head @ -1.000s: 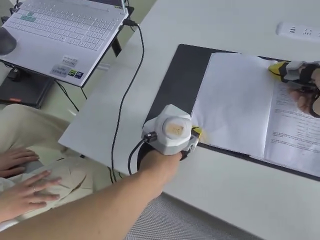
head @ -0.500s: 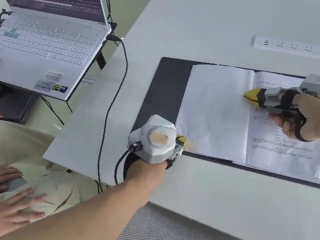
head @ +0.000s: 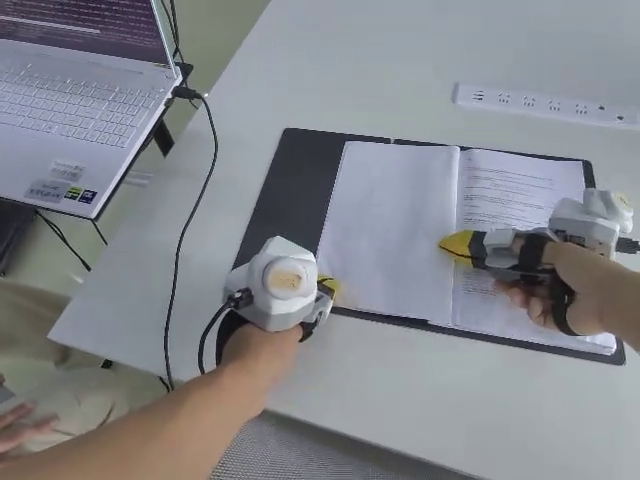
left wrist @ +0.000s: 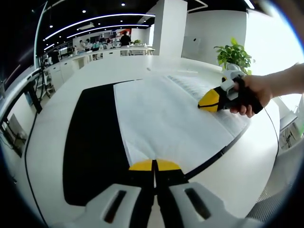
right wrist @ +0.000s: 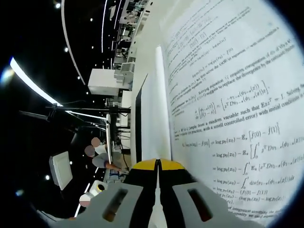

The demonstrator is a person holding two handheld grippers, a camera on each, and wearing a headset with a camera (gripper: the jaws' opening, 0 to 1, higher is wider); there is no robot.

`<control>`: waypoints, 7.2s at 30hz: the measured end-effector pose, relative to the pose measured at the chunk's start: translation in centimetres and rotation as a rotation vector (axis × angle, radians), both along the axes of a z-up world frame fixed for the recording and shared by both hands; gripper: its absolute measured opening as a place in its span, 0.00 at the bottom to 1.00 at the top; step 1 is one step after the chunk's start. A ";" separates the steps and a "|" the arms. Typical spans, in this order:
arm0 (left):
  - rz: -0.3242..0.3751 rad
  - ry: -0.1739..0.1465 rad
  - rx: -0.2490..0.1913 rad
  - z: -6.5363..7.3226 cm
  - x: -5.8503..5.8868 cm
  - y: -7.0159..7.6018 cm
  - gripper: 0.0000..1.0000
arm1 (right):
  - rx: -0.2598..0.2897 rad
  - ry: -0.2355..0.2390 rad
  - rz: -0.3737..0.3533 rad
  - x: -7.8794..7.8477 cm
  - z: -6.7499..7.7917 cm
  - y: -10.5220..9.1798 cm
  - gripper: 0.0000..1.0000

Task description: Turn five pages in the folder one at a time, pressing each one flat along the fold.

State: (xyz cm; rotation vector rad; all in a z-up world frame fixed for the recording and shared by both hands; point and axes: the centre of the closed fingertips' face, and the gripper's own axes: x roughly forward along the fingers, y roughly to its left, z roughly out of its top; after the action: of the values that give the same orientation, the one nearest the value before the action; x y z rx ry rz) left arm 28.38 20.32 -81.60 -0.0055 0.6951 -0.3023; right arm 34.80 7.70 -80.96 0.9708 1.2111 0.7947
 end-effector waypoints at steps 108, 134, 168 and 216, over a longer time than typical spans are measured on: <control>-0.091 0.099 -0.077 12.9 -10.6 -0.5 0.49 | -0.476 -0.570 -0.360 -16.1 15.3 -20.1 0.46; -0.195 0.080 -0.042 11.1 -6.5 -6.9 0.50 | -0.448 -0.550 -0.308 -13.9 13.4 -18.3 0.48; -0.415 -0.048 -0.007 2.8 3.0 -25.4 0.58 | -0.399 -0.475 -0.402 -8.9 8.5 -18.2 0.48; -0.410 -0.109 0.087 0.8 4.2 -24.2 0.14 | -0.382 -0.454 -0.400 -7.7 5.6 -19.1 0.46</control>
State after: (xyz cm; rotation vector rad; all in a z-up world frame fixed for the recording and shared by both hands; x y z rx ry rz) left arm 32.60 -3.89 -80.75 0.2368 0.5971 -0.6605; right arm 27.05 -11.35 -75.36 0.6385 0.7048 0.4106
